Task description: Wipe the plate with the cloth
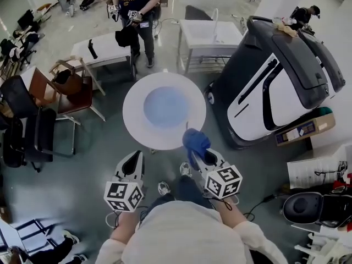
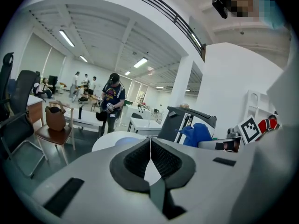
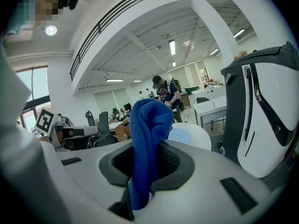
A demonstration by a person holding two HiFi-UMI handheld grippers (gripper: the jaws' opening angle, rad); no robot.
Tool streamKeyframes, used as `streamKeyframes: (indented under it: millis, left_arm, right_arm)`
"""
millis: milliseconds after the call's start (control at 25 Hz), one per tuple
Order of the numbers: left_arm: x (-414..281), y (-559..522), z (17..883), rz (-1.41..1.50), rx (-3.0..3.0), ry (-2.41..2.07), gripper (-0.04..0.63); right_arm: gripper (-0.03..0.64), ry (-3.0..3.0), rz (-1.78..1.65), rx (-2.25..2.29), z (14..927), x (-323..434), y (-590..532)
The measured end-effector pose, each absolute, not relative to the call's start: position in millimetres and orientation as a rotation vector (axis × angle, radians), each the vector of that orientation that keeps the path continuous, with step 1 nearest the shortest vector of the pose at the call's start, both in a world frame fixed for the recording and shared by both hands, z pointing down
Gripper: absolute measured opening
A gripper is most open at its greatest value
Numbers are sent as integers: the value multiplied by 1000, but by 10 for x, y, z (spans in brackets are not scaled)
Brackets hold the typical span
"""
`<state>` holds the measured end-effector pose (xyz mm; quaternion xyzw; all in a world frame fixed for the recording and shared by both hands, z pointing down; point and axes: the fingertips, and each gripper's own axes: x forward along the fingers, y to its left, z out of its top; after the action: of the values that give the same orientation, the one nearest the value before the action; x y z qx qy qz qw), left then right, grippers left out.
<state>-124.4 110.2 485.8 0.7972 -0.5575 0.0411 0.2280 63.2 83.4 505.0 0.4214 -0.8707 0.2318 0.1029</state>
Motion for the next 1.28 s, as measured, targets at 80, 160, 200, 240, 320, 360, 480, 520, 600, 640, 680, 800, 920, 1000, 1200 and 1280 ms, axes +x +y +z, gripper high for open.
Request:
streamKeyframes:
  millis: [80, 160, 200, 240, 320, 360, 480, 520, 600, 640, 680, 800, 920, 1000, 1200, 1280]
  left_arm:
    - [-1210, 965, 4865, 112, 2196, -1541, 32]
    - [-1179, 842, 4867, 114, 2192, -1551, 32]
    - [-1161, 790, 4868, 116, 2186, -1555, 32]
    - [-1145, 741, 4868, 119, 2180, -1560, 32]
    - [-1122, 624, 4863, 125, 2168, -1577, 32]
    - [-1110, 550, 4858, 126, 2161, -1588, 32]
    - [-1027, 309, 4847, 122, 2148, -1617, 32]
    - [-996, 232, 4851, 122, 2143, -1625, 32]
    - [-962, 83, 4869, 117, 2126, -1647, 32]
    - [-956, 16, 4880, 111, 2115, -1659, 32]
    - [-955, -44, 4893, 102, 2102, -1672, 32]
    - [-987, -181, 4928, 90, 2064, -1708, 32]
    - [-1051, -261, 5004, 103, 2021, -1730, 32]
    - [-1095, -312, 5056, 113, 2003, -1730, 32]
    - [-1179, -538, 5110, 138, 2022, -1687, 32]
    - [-1219, -634, 5102, 159, 2048, -1658, 32]
  right_arm:
    - [89, -2571, 686, 1241, 5080, 673, 708]
    - [89, -2573, 690, 1236, 5108, 711, 572]
    - [89, -2574, 692, 1231, 5114, 729, 504]
    - [89, -2577, 692, 1223, 5112, 744, 436]
    - [89, -2590, 687, 1201, 5094, 764, 287]
    - [89, -2597, 683, 1188, 5088, 778, 202]
    - [89, -2608, 670, 1150, 5098, 856, -59]
    - [89, -2610, 668, 1136, 5108, 878, -142]
    - [89, -2617, 663, 1102, 5131, 890, -299]
    - [89, -2620, 660, 1083, 5143, 887, -369]
    - [89, -2623, 657, 1063, 5156, 882, -434]
    - [89, -2628, 648, 1007, 5194, 849, -604]
    - [89, -2629, 642, 970, 5230, 805, -756]
    - [89, -2627, 647, 966, 5245, 773, -836]
    - [89, -2612, 665, 1004, 5284, 664, -991]
    - [89, -2608, 676, 1034, 5278, 605, -1034]
